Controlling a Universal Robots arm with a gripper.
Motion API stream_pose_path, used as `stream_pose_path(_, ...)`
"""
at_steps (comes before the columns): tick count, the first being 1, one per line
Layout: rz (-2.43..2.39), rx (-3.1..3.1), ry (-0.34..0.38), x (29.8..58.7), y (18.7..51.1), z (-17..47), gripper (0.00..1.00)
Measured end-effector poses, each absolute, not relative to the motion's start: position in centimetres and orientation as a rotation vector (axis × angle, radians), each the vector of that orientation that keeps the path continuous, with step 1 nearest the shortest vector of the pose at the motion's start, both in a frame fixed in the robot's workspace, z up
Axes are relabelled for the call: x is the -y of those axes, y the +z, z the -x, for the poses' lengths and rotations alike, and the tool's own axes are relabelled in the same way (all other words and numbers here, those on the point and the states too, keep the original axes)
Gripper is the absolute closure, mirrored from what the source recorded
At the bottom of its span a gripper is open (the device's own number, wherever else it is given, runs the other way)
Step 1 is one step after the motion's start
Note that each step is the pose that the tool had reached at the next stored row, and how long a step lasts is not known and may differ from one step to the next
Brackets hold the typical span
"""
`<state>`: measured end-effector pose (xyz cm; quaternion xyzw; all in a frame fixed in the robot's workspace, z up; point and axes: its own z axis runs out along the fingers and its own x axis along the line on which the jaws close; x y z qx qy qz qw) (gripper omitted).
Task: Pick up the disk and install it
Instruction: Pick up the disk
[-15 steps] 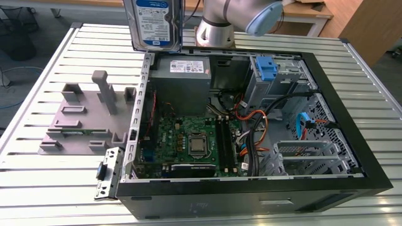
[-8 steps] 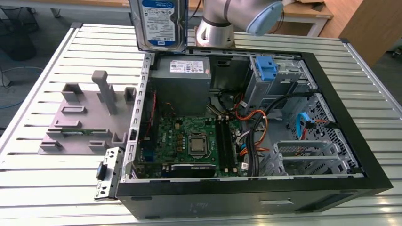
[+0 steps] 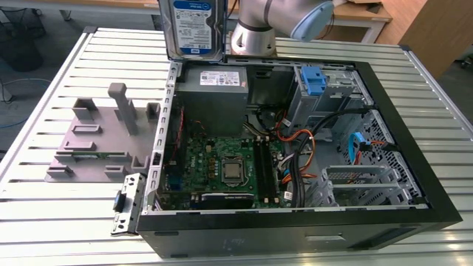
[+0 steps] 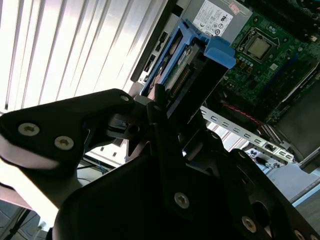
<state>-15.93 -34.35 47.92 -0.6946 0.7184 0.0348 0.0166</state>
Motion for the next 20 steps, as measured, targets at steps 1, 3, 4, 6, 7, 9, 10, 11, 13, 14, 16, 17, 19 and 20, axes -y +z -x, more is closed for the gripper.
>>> stream_pose_path(1, 2.159, -2.233, 0.108, 34.3, 47.9, 15.9, 0.65)
stream_pose_path(3, 2.159, -2.233, 0.108, 34.3, 47.9, 15.7, 0.65)
stream_pose_path(4, 2.159, -2.233, 0.108, 34.3, 47.9, 15.6, 0.65)
stream_pose_path(6, 2.159, -2.233, 0.108, 34.3, 47.9, 15.4, 0.65)
stream_pose_path(7, 2.159, -2.233, 0.108, 34.3, 47.9, 15.4, 0.65)
stream_pose_path(9, 2.159, -2.233, 0.108, 34.3, 47.9, 15.2, 0.65)
stream_pose_path(10, 2.159, -2.233, 0.108, 34.3, 47.9, 15.2, 0.65)
stream_pose_path(11, 2.159, -2.233, 0.108, 34.3, 47.9, 15.1, 0.65)
stream_pose_path(13, 2.159, -2.233, 0.108, 34.3, 47.9, 15.0, 0.65)
stream_pose_path(14, 2.159, -2.233, 0.108, 34.3, 47.9, 15.0, 0.65)
stream_pose_path(16, 2.159, -2.233, 0.108, 34.3, 47.9, 14.9, 0.65)
stream_pose_path(17, 2.159, -2.233, 0.108, 34.3, 47.9, 14.9, 0.65)
stream_pose_path(19, 2.159, -2.233, 0.108, 34.3, 47.9, 14.8, 0.65)
stream_pose_path(20, 2.159, -2.233, 0.108, 34.3, 47.9, 14.8, 0.65)
